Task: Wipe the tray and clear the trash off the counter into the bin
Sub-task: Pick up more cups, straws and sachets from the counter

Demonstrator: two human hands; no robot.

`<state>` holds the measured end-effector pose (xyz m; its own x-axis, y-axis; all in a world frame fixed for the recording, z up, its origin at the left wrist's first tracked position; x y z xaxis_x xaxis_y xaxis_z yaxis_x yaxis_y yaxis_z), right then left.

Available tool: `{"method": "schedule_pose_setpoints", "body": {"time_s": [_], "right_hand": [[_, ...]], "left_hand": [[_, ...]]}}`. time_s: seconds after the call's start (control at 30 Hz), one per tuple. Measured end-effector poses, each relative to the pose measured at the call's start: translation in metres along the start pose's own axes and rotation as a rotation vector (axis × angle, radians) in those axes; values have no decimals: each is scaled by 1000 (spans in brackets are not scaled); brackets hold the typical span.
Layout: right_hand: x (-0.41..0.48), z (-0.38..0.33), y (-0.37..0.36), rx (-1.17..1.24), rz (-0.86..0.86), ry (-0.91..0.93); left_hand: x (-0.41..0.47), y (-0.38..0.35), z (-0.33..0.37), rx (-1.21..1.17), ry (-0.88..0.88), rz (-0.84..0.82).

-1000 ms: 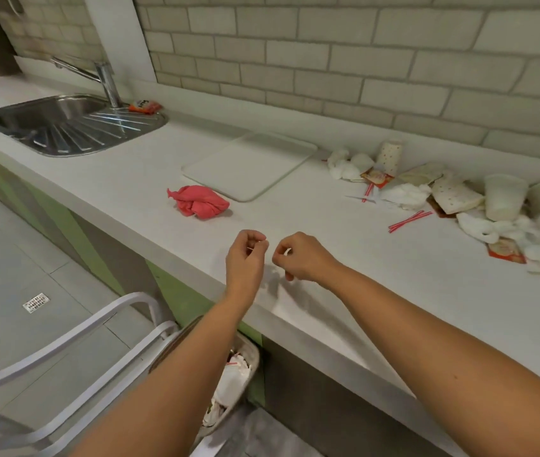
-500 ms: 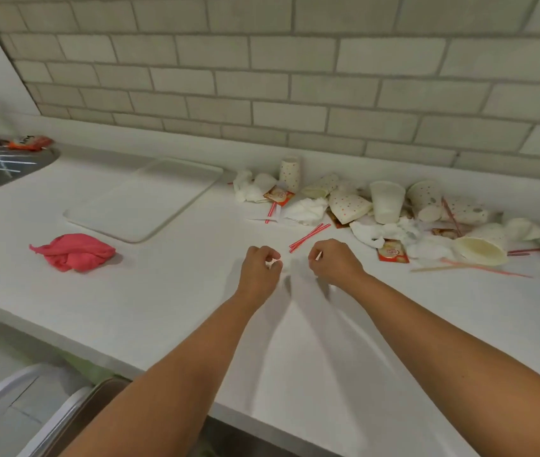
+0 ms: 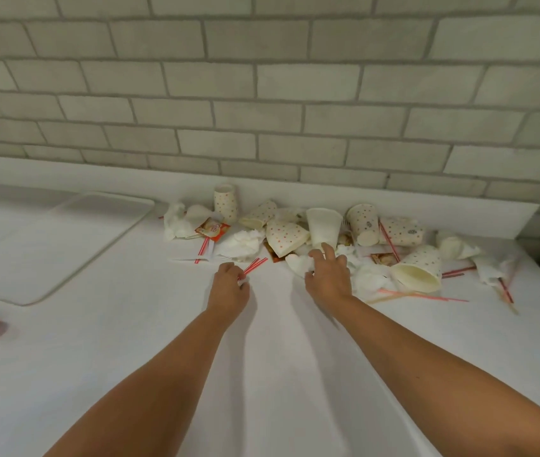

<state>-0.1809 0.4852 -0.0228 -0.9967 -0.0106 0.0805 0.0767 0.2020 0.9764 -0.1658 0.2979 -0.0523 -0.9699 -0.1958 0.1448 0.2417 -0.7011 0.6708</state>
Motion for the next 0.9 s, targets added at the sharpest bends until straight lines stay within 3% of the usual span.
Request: {"method": "schedule_pose_setpoints", "body": {"time_s": [0.17, 0.33, 0.47, 0.63, 0.73, 0.9], "right_hand": [[16, 0, -12, -116, -111, 50], [21, -1, -19, -171, -130, 67], [21, -7, -9, -54, -108, 100], [24, -2, 30, 234, 52, 84], [28, 15, 51, 237, 104, -17], [33, 53, 52, 63, -204, -233]], "left_hand": [[12, -8, 7, 176, -24, -19], [27, -4, 14, 207, 157, -110], [38, -3, 13, 227, 242, -234], [39, -4, 23, 415, 202, -367], [36, -5, 28, 496, 165, -396], [25, -13, 32, 490, 112, -377]]}}
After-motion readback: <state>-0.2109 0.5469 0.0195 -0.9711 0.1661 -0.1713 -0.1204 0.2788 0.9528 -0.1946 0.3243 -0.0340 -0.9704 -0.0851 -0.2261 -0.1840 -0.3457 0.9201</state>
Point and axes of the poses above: each hand's wrist, its own x-axis towards the middle knuckle, its own y-axis out of the back of the hand, z = x × y, the point moved 2 cm from there along x, towards the middle knuckle, and after that the axes turned 8 degrees about -x, right-handed, at the moved point
